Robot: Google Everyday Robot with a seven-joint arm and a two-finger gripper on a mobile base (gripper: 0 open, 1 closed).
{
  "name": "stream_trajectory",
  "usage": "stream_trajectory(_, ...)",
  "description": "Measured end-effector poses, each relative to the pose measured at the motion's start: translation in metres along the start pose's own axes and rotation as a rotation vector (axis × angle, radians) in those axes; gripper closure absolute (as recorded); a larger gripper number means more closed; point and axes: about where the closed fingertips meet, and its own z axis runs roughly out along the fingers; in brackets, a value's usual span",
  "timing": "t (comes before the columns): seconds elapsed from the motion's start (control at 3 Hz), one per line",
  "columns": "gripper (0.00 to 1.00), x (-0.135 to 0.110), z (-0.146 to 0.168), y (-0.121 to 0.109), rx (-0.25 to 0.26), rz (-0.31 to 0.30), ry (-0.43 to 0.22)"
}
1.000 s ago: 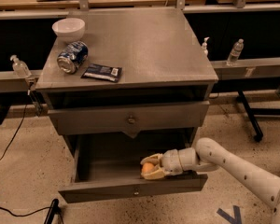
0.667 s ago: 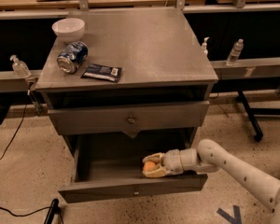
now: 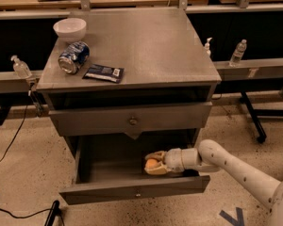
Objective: Place orange into middle drawer
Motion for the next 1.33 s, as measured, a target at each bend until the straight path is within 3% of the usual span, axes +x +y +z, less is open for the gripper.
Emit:
stream_trajectory(0.67,1.00,0.007,-0.013,-0.016,0.036,-0.078,0.033)
stream_trajectory(1.0,0.79,0.022,-0.012,-0.031,0.046,-0.095,0.111)
stream_trajectory(1.33,0.48,0.025,-0.013,-0.045,0.101,-0.071,0.113)
